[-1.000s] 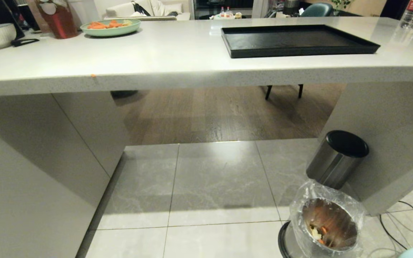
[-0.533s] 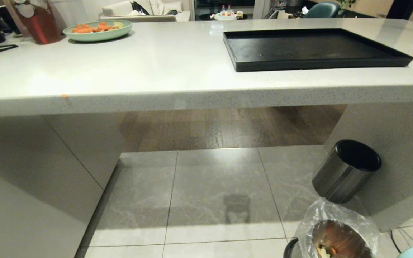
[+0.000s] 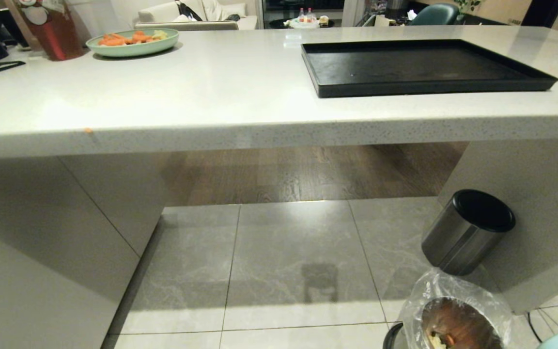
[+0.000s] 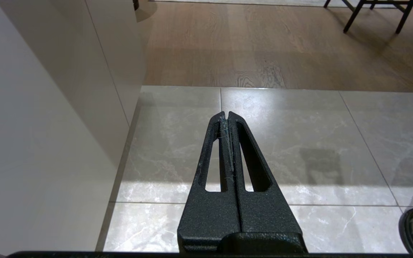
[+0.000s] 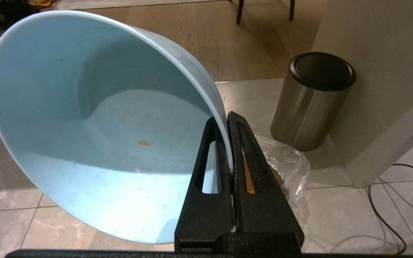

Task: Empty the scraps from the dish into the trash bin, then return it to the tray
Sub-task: Put the bowl back to the table

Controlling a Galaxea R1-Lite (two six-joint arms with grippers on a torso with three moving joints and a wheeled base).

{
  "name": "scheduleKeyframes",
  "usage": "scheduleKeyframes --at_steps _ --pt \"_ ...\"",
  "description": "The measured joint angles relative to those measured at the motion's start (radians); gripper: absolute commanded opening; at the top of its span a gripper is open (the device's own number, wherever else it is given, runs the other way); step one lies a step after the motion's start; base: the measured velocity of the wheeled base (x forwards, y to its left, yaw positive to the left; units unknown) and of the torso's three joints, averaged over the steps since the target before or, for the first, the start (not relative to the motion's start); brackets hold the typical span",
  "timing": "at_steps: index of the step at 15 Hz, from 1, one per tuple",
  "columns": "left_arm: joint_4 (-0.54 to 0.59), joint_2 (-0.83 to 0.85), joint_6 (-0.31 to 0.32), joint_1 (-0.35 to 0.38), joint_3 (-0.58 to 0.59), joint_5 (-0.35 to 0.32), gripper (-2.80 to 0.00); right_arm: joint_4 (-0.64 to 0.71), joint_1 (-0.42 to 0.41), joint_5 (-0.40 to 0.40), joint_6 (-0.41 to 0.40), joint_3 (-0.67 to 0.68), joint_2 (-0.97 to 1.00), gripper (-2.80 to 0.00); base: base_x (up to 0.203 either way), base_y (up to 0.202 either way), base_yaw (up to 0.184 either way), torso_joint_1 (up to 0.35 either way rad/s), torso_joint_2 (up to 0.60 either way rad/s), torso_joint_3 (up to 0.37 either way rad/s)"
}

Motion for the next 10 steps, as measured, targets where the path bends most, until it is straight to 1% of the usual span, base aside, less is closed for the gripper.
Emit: scheduleKeyframes --at_steps 5,6,8,10 --pt "0.000 0.000 0.000 0.000 0.000 0.000 -2.80 -0.001 0.000 0.000 -0.002 0.000 0.000 -2.80 0.000 0.000 0.000 0.000 0.00 0.000" --pt "0.001 0.000 0.000 0.000 0.000 0.000 -2.80 0.000 0.000 0.000 -0.003 0.000 0.000 -2.80 0.000 0.000 0.000 -0.026 -0.11 -0.154" --pt "0.000 0.000 0.000 0.000 0.000 0.000 -2.80 0.000 0.000 0.000 -0.004 0.000 0.000 -2.80 0.000 0.000 0.000 -0.041 -0.28 -0.328" --pt "0.000 0.000 0.000 0.000 0.000 0.000 -2.80 0.000 0.000 0.000 -0.004 0.000 0.000 -2.80 0.000 0.000 0.000 -0.030 -0.37 -0.410"
